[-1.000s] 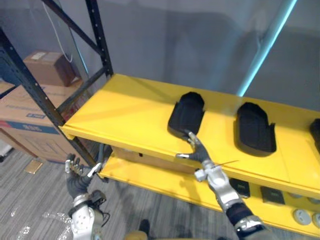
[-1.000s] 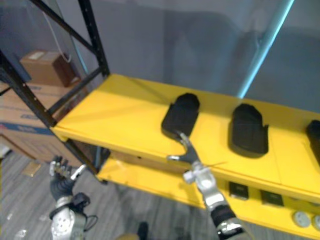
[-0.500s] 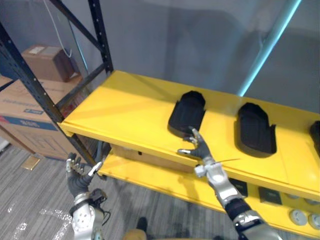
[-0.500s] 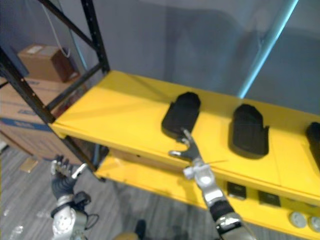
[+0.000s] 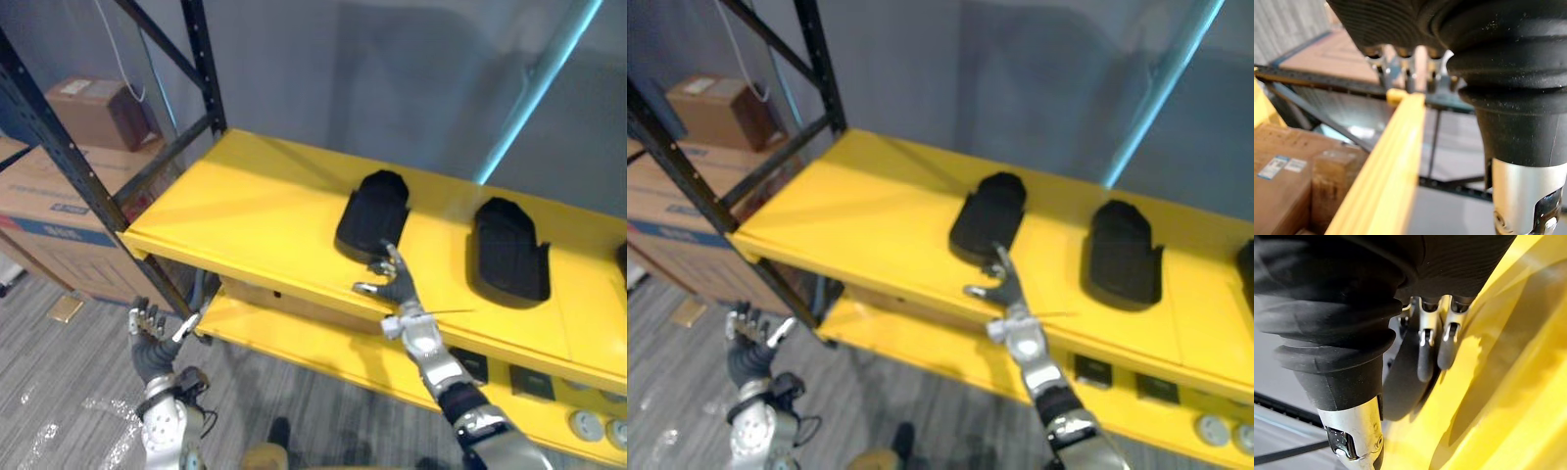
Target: Walk over and take plastic housings, then place them on the shelf
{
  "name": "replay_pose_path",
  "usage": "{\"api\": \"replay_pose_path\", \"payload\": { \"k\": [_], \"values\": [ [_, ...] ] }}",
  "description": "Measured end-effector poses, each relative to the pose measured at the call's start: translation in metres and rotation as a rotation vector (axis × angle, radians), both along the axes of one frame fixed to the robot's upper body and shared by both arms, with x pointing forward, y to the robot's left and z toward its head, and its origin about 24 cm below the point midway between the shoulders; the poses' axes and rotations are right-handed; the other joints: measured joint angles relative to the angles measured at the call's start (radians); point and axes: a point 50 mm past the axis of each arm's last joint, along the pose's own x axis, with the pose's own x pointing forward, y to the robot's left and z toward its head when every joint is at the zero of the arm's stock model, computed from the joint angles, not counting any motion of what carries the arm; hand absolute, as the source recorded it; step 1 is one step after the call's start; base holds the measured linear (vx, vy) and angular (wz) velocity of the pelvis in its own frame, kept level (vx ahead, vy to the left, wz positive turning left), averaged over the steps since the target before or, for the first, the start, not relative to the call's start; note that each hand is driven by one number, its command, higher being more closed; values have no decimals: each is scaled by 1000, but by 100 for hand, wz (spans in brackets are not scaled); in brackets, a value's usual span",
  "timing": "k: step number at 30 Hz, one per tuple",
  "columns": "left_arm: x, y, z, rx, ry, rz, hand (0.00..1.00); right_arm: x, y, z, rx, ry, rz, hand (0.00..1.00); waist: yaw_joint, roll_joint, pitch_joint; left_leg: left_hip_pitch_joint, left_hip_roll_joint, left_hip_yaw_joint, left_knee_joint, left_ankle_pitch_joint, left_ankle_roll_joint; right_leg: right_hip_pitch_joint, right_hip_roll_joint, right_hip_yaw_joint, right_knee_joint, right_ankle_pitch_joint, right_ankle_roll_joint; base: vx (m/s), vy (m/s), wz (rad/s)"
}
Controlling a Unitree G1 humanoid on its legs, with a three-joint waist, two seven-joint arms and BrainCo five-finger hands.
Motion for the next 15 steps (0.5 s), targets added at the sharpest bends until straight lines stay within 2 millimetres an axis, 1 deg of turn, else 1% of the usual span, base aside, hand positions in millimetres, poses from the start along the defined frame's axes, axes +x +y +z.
{"api": "replay_pose_path", "payload": {
  "k": [4, 7, 11, 13, 15],
  "values": [
    [1, -1, 0, -2, -1, -5, 0, 0, 1, 1, -11, -9, 4, 0, -3, 0, 0, 0, 0, 0, 0, 2, 3, 2, 1, 0, 0, 0, 0, 0, 0, 0],
    [2, -7, -1, -9, 0, -27, 0, -1, 1, 1, -18, -14, 8, 0, -4, 0, 0, 0, 0, 1, 0, 2, 2, 1, 1, 1, 1, 0, 0, 0, 0, 0],
    [-3, -3, -3, -9, 12, -4, 0, -10, 8, 5, 6, -52, 29, 0, -9, 1, 1, 1, 0, 10, 0, -2, 0, -8, -1, 9, 6, -1, -2, 0, 0, -6],
    [-10, 1, -6, -14, 28, 26, 0, -18, 12, 14, 36, -101, 70, 0, -10, 2, 1, 0, 0, 19, 0, -5, 2, -15, -4, 16, 7, -6, -9, 3, 2, -12],
    [-15, 4, -9, -20, 41, 52, 0, -29, 18, 29, 71, -181, 122, 0, -15, 1, 1, -1, 0, 24, 0, -6, 2, -20, -6, 21, 9, -7, -9, 10, 9, -7]
  ]
}}
